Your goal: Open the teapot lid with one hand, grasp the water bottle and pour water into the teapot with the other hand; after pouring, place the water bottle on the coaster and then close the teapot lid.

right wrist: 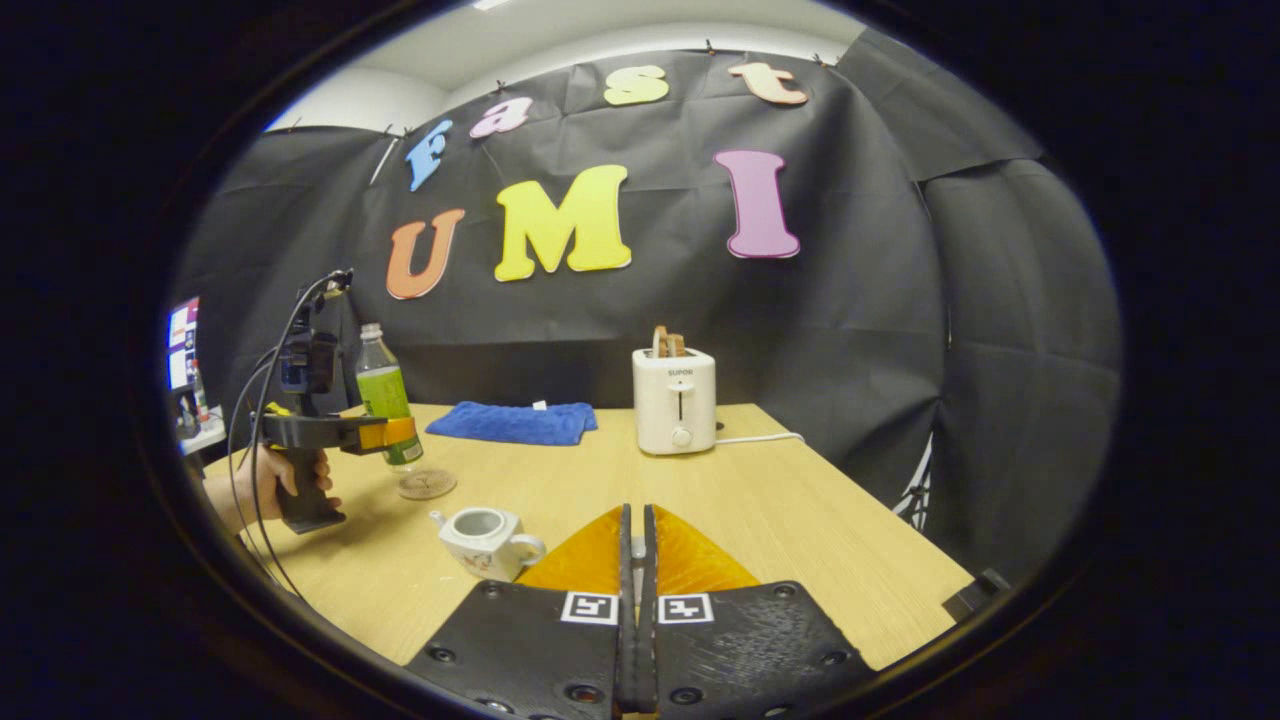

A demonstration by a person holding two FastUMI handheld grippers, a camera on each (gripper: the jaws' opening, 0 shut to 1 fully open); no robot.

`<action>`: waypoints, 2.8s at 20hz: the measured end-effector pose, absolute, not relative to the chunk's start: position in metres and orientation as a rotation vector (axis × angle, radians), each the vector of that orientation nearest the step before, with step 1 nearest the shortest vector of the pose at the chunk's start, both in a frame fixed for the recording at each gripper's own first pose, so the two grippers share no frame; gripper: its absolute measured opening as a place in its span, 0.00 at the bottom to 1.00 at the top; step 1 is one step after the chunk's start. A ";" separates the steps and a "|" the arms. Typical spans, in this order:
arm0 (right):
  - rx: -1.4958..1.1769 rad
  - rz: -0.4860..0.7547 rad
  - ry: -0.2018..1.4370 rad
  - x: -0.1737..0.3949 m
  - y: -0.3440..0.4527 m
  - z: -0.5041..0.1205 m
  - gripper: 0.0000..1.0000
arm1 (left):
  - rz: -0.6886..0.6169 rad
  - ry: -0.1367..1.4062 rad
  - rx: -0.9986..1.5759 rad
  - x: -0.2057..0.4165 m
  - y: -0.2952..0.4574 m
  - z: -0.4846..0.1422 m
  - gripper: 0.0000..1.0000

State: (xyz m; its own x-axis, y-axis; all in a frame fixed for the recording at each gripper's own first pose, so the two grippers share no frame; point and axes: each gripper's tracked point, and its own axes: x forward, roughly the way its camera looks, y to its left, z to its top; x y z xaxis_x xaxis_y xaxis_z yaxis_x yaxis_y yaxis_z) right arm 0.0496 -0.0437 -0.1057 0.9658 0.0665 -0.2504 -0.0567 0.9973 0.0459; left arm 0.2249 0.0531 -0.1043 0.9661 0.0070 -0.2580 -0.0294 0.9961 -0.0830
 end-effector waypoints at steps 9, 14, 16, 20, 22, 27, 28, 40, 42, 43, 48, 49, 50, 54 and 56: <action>0.050 0.061 0.278 0.054 -0.045 -0.117 0.00 | -0.001 0.297 -0.065 0.234 0.043 -0.119 0.78; 0.049 0.069 0.282 0.055 -0.041 -0.120 0.00 | -0.003 0.320 -0.057 0.232 0.042 -0.127 0.80; 0.049 0.069 0.282 0.054 -0.041 -0.120 0.00 | -0.007 0.328 -0.054 0.232 0.041 -0.128 0.80; 0.048 0.068 0.279 0.054 -0.041 -0.119 0.00 | -0.024 0.338 -0.068 0.229 0.035 -0.127 0.89; 0.049 0.072 0.279 0.054 -0.038 -0.119 0.00 | -0.016 0.342 -0.075 0.225 0.036 -0.126 1.00; 0.042 0.116 0.241 0.065 -0.015 -0.100 0.00 | 0.021 0.351 -0.044 0.188 0.055 -0.120 1.00; 0.045 0.135 0.223 0.068 -0.006 -0.094 0.00 | 0.028 0.347 -0.035 0.178 0.060 -0.116 1.00; -0.001 0.348 0.201 0.114 0.097 -0.106 0.00 | 0.178 0.220 -0.063 0.060 0.135 -0.067 1.00; -0.006 0.360 0.218 0.116 0.103 -0.114 0.00 | 0.202 0.206 -0.059 0.050 0.144 -0.062 1.00; -0.008 0.361 0.224 0.116 0.104 -0.117 0.00 | 0.210 0.197 -0.063 0.046 0.146 -0.059 1.00; -0.008 0.359 0.235 0.116 0.105 -0.125 0.00 | 0.213 0.183 -0.064 0.041 0.147 -0.056 1.00; -0.007 0.356 0.235 0.115 0.104 -0.126 0.00 | 0.211 0.185 -0.064 0.041 0.146 -0.056 1.00; -0.006 0.353 0.237 0.115 0.103 -0.127 0.00 | 0.209 0.186 -0.062 0.041 0.146 -0.056 1.00; -0.008 0.354 0.233 0.112 0.103 -0.131 0.00 | 0.198 0.177 -0.053 0.044 0.137 -0.051 1.00; -0.015 0.351 0.225 0.112 0.103 -0.129 0.00 | 0.191 0.169 -0.051 0.043 0.133 -0.048 1.00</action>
State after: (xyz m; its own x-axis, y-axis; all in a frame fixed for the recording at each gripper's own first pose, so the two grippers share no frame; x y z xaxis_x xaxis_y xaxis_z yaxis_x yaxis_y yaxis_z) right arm 0.1117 0.1031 -0.1286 0.9144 0.3389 -0.2212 -0.3422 0.9393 0.0245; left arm 0.0435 0.1331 -0.0485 0.9676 0.1848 -0.1719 -0.1934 0.9805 -0.0346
